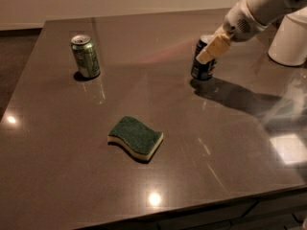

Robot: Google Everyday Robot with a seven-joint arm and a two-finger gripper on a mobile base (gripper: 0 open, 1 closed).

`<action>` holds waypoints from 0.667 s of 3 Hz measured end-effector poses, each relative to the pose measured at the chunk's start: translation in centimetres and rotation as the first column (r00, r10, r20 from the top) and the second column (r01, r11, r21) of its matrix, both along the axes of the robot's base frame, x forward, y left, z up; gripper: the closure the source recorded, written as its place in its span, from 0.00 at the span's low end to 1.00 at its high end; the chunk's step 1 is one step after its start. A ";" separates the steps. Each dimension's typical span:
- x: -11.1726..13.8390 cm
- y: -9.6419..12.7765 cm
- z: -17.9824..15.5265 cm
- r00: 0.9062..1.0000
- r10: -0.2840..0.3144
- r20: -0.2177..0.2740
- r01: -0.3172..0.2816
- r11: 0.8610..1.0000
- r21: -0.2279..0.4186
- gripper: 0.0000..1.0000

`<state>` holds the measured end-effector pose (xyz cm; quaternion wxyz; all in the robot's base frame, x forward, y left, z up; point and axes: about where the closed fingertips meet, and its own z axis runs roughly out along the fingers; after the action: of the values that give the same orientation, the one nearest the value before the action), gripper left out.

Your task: Move pepsi can near green can

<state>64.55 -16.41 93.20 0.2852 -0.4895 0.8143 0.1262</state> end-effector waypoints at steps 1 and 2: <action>1.5 5.1 1.4 0.997 0.079 0.021 -0.080 0.996 0.041 1.00; 1.8 9.0 1.6 0.989 0.141 0.037 -0.143 0.988 0.051 1.00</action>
Offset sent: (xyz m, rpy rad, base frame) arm 0.0173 0.1433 0.0166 0.0652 -0.0506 0.2298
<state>66.33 -7.44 94.77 0.3020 -0.5404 0.7689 0.1599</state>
